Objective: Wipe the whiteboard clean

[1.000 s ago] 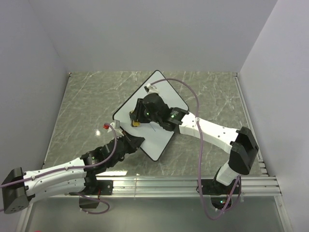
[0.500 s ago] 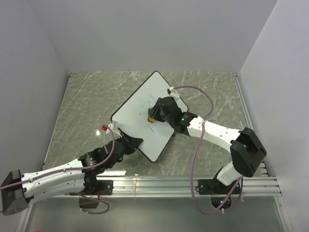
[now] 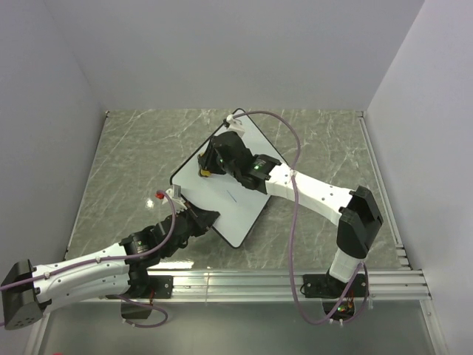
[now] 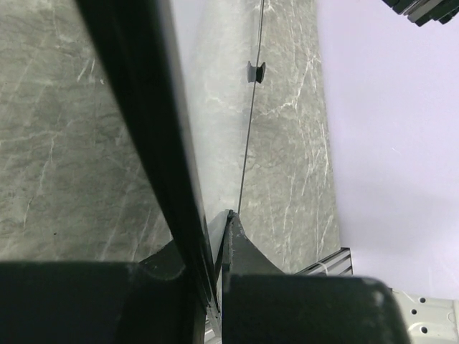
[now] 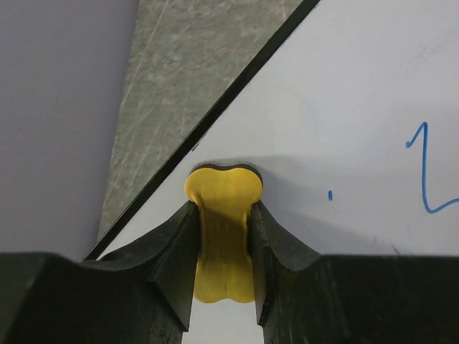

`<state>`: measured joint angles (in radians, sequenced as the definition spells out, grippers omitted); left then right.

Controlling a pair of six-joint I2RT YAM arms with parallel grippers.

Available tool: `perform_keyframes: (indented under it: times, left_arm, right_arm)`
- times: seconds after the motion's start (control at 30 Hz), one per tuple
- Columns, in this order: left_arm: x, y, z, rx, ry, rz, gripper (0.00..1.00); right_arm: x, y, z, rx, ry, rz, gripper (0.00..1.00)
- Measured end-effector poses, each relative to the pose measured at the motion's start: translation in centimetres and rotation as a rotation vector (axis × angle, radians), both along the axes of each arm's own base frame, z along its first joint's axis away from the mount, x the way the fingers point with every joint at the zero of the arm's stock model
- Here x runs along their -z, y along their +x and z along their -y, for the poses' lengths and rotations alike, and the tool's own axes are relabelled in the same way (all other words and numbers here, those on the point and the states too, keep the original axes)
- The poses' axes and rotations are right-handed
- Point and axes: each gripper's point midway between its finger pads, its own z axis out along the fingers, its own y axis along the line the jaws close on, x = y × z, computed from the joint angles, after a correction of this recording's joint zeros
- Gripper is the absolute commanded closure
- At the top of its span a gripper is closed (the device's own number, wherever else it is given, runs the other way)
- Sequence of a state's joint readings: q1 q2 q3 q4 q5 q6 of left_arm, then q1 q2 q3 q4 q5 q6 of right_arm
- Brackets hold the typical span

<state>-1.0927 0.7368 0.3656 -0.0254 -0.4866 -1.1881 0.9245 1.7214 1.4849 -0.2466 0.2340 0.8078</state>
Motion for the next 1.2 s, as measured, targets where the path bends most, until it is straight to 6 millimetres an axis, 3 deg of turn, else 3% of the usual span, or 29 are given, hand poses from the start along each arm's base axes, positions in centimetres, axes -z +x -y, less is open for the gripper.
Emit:
perform_keyframes:
  times: [0.17,0.3,0.4,0.53,0.67,0.8,0.9,1.03,1.13,1.2]
  left_arm:
    - [0.0,0.0,0.0,-0.002,-0.002,-0.003,1.0]
    - [0.1,0.0,0.0,-0.005,-0.004,-0.008,1.0]
    - [0.1,0.0,-0.1,-0.006,-0.004,-0.01,1.0]
    - [0.1,0.0,0.0,-0.006,-0.004,-0.01,1.0]
    - [0.0,0.1,0.1,-0.009,-0.011,-0.011,1.0]
    - [-0.1,0.1,0.1,-0.008,-0.015,-0.01,1.0]
    - [-0.1,0.1,0.1,-0.006,-0.012,-0.008,1.0]
    - [-0.1,0.1,0.1,-0.003,-0.007,-0.005,1.0]
    - [-0.1,0.1,0.1,-0.005,-0.01,-0.007,1.0]
    - [-0.1,0.1,0.1,-0.007,-0.014,-0.01,1.0]
  right_arm:
    - [0.8,0.4,0.7,-0.001,-0.006,-0.007,1.0]
    - [3.4,1.4,4.2,0.059,-0.026,-0.033,1.0]
    - [5.6,3.5,7.8,0.142,-0.048,-0.059,1.0]
    - [8.4,7.8,12.8,0.276,-0.103,-0.088,1.0]
    - [9.2,11.0,14.8,0.345,-0.15,-0.078,1.0]
    - [8.3,12.7,14.3,0.346,-0.163,-0.062,1.0]
    - [7.2,12.6,13.1,0.318,-0.149,-0.068,1.0]
    - [4.1,10.8,8.6,0.208,-0.085,-0.065,1.0]
    - [1.6,8.0,3.9,0.092,-0.016,-0.049,1.0]
    - [0.8,6.0,2.0,0.037,0.016,-0.047,1.0]
